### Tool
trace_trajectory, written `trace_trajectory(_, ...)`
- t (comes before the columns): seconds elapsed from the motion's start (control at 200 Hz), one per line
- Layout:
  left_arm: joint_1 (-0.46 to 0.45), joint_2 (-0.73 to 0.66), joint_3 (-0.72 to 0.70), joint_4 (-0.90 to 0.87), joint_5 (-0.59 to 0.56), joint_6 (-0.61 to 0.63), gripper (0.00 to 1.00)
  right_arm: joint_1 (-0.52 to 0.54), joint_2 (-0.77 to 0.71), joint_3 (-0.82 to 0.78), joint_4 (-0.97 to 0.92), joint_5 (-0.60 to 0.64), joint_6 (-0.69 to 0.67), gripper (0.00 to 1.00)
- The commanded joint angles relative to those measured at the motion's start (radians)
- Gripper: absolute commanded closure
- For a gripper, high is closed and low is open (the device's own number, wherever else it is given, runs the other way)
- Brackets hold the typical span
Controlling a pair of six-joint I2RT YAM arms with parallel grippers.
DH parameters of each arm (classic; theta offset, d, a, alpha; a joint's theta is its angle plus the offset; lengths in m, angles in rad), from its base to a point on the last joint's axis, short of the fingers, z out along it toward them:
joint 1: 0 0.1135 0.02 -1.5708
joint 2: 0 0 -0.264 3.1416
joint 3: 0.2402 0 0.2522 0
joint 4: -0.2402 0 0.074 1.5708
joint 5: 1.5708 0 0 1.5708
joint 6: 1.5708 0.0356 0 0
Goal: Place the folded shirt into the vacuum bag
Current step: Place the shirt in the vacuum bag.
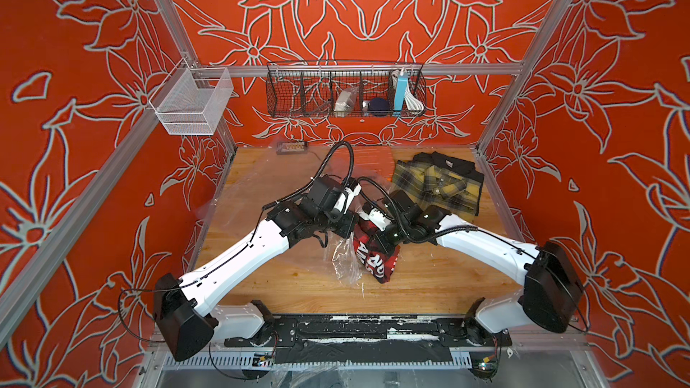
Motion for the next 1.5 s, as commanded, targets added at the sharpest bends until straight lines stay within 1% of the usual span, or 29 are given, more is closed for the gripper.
trace_trajectory(0.0,0.001,0.000,-0.007,0.041,0.038,0.019,1.00,0.007,0.086,0.045,0.012,-0.002,-0.053,0.92)
trace_trajectory(0.045,0.001,-0.003,-0.013,0.038,0.038,0.020,1.00,0.006,0.118,0.038,-0.008,0.006,-0.056,0.83)
trace_trajectory(0.105,0.003,-0.007,-0.024,0.034,0.038,0.020,1.00,0.004,0.139,0.022,-0.016,0.011,-0.055,0.65)
trace_trajectory(0.165,0.003,-0.008,-0.033,0.035,0.038,0.020,1.00,0.005,0.130,0.008,-0.009,-0.002,-0.052,0.47)
trace_trajectory(0.23,0.003,-0.012,-0.038,0.031,0.039,0.018,1.00,-0.001,0.105,0.017,-0.025,-0.025,-0.046,0.35)
trace_trajectory(0.285,0.003,-0.016,-0.041,0.028,0.040,0.017,1.00,-0.020,0.076,0.032,-0.046,-0.062,-0.026,0.27)
trace_trajectory(0.305,0.003,-0.018,-0.042,0.027,0.039,0.015,1.00,-0.031,0.063,0.037,-0.054,-0.081,-0.018,0.20)
trace_trajectory(0.335,0.003,-0.023,-0.046,0.026,0.041,0.014,1.00,-0.048,0.041,0.041,-0.068,-0.104,-0.005,0.13)
trace_trajectory(0.38,0.003,-0.030,-0.052,0.023,0.043,0.013,1.00,-0.081,0.002,0.040,-0.084,-0.131,0.023,0.07)
trace_trajectory(0.42,0.003,-0.037,-0.060,0.020,0.044,0.010,1.00,-0.116,-0.040,0.027,-0.094,-0.156,0.048,0.05)
trace_trajectory(0.45,0.003,-0.042,-0.067,0.018,0.043,0.009,1.00,-0.147,-0.075,0.012,-0.099,-0.171,0.065,0.02)
trace_trajectory(0.525,0.003,-0.056,-0.086,0.018,0.043,0.002,1.00,-0.200,-0.165,-0.030,-0.135,-0.173,0.096,0.02)
trace_trajectory(0.585,0.003,-0.061,-0.098,0.018,0.045,-0.004,1.00,-0.234,-0.218,-0.052,-0.201,-0.106,0.124,0.02)
trace_trajectory(0.635,0.003,-0.063,-0.104,0.020,0.048,-0.009,1.00,-0.266,-0.256,-0.079,-0.246,-0.077,0.160,0.02)
trace_trajectory(0.706,0.003,-0.063,-0.106,0.021,0.038,-0.018,1.00,-0.275,-0.314,-0.112,-0.341,0.060,0.267,0.02)
trace_trajectory(0.776,0.003,-0.063,-0.104,0.028,0.027,-0.026,1.00,-0.274,-0.390,-0.188,-0.357,0.070,0.394,0.03)
trace_trajectory(0.826,0.003,-0.061,-0.103,0.041,0.026,-0.036,1.00,-0.272,-0.456,-0.274,-0.311,0.042,0.488,0.05)
trace_trajectory(0.896,0.003,-0.051,-0.092,0.057,0.029,-0.049,1.00,-0.269,-0.531,-0.374,-0.254,0.040,0.598,0.06)
trace_trajectory(0.986,0.002,-0.026,-0.064,0.070,0.039,-0.049,1.00,-0.269,-0.557,-0.481,-0.145,0.040,0.687,0.07)
trace_trajectory(1.126,-0.003,0.026,0.005,0.049,0.046,-0.024,1.00,-0.266,-0.476,-0.579,0.118,0.045,0.794,0.10)
trace_trajectory(1.186,-0.007,0.041,0.023,0.047,0.053,-0.015,1.00,-0.261,-0.424,-0.590,0.214,0.052,0.836,0.11)
trace_trajectory(1.296,-0.013,0.072,0.056,0.043,0.069,0.001,1.00,-0.237,-0.334,-0.587,0.363,0.102,0.878,0.14)
trace_trajectory(1.326,-0.014,0.081,0.065,0.043,0.073,0.008,1.00,-0.231,-0.311,-0.588,0.402,0.108,0.887,0.17)
trace_trajectory(1.371,-0.015,0.098,0.079,0.040,0.082,0.018,1.00,-0.227,-0.267,-0.580,0.466,0.094,0.883,0.24)
trace_trajectory(1.421,-0.017,0.115,0.095,0.034,0.087,0.029,1.00,-0.216,-0.212,-0.540,0.473,0.082,0.853,0.36)
trace_trajectory(1.496,-0.019,0.139,0.112,0.022,0.087,0.046,1.00,-0.194,-0.146,-0.454,0.403,0.062,0.760,0.55)
